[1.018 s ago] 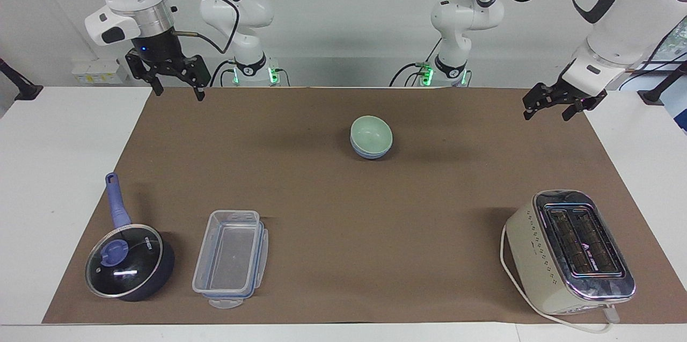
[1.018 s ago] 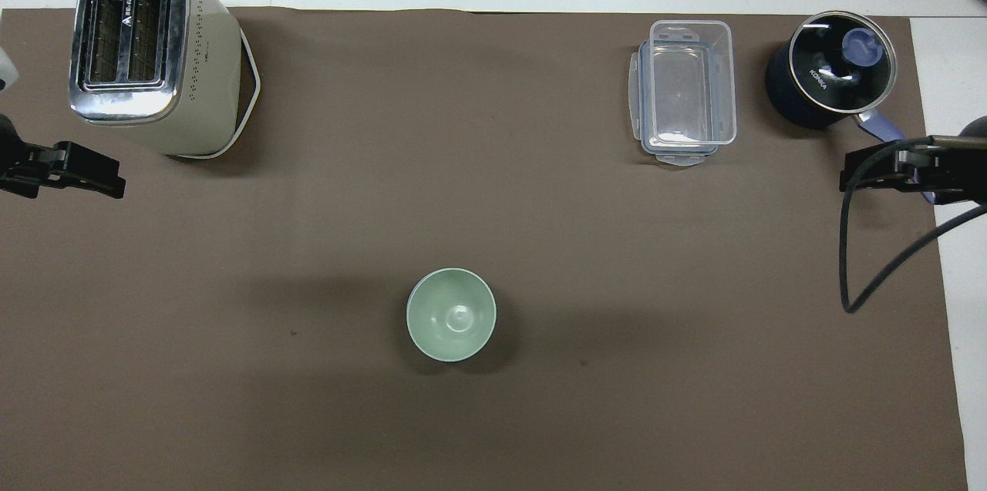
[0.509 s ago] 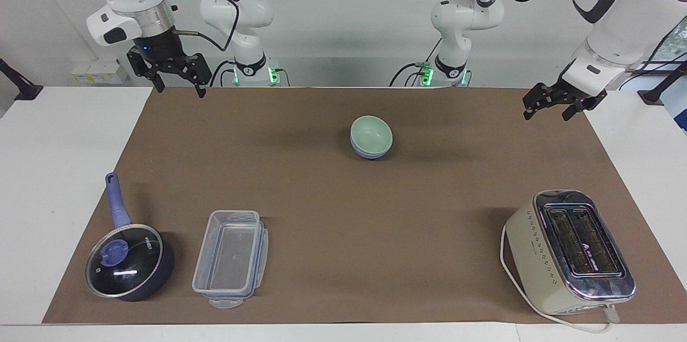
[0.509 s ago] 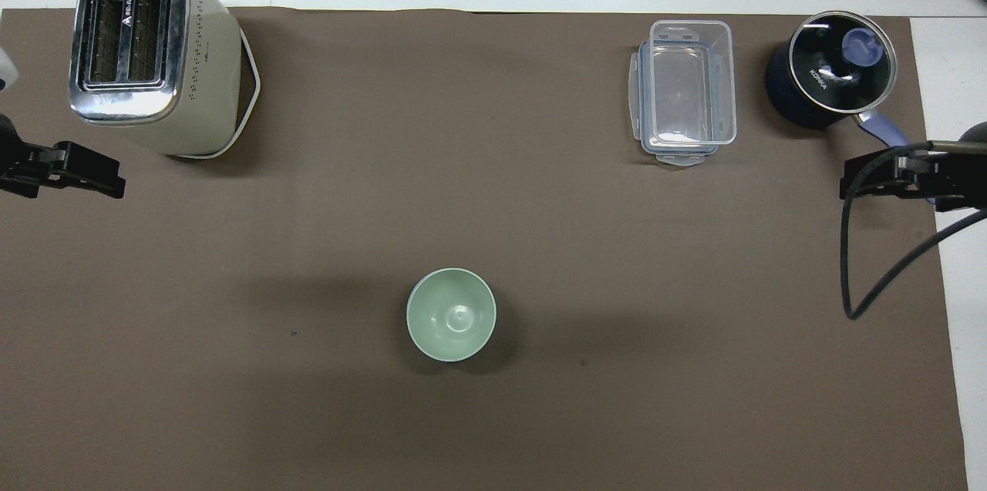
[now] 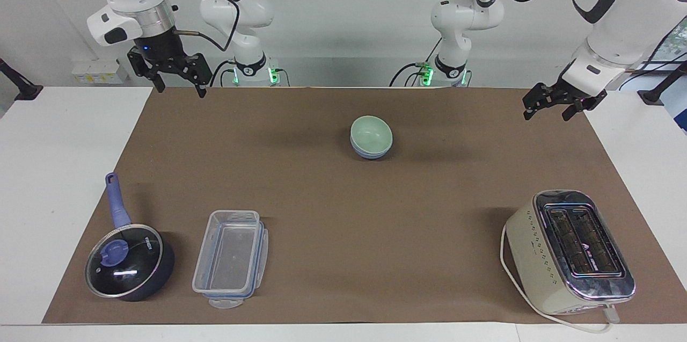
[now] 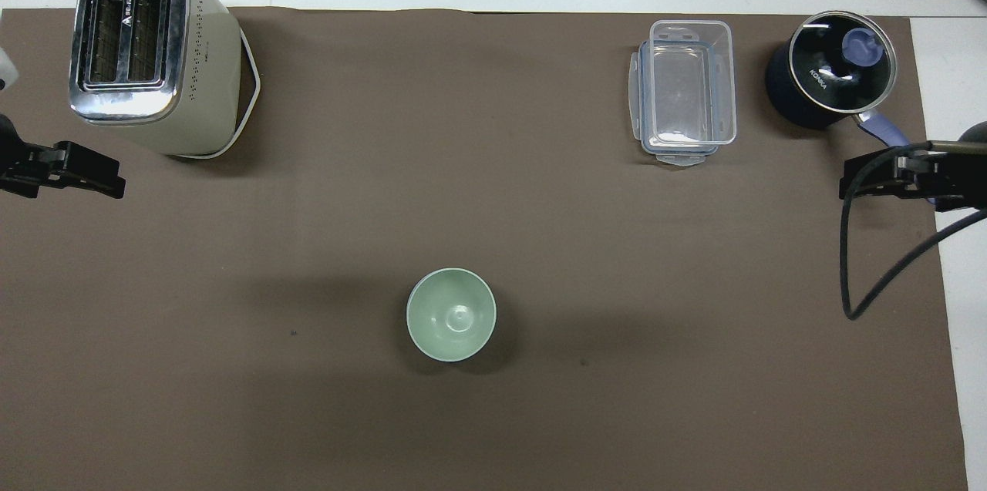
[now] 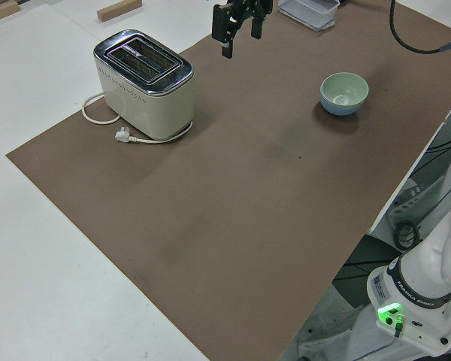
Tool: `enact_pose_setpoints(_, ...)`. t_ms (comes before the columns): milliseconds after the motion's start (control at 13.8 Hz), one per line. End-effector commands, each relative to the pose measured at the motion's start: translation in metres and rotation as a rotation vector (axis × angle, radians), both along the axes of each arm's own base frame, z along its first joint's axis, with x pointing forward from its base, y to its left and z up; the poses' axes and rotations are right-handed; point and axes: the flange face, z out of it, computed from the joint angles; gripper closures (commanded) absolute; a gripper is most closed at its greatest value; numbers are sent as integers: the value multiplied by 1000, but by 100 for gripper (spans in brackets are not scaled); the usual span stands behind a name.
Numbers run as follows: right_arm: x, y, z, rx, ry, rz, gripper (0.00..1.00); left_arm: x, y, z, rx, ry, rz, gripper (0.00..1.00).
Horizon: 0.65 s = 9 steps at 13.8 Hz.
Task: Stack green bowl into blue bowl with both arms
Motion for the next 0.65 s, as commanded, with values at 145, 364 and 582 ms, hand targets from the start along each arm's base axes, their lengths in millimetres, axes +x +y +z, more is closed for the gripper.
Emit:
enact_pose_setpoints(145, 0, -1, 3, 14, 2, -22, 0, -3, 3, 7, 17, 2, 11, 0)
enact_pose_setpoints(364, 0, -1, 3, 16, 2, -19, 0, -3, 2, 7, 16, 2, 10, 0)
enact_pose_setpoints(582, 0, -1, 3, 16, 1, -16, 0, -3, 2, 6, 17, 4, 11, 0)
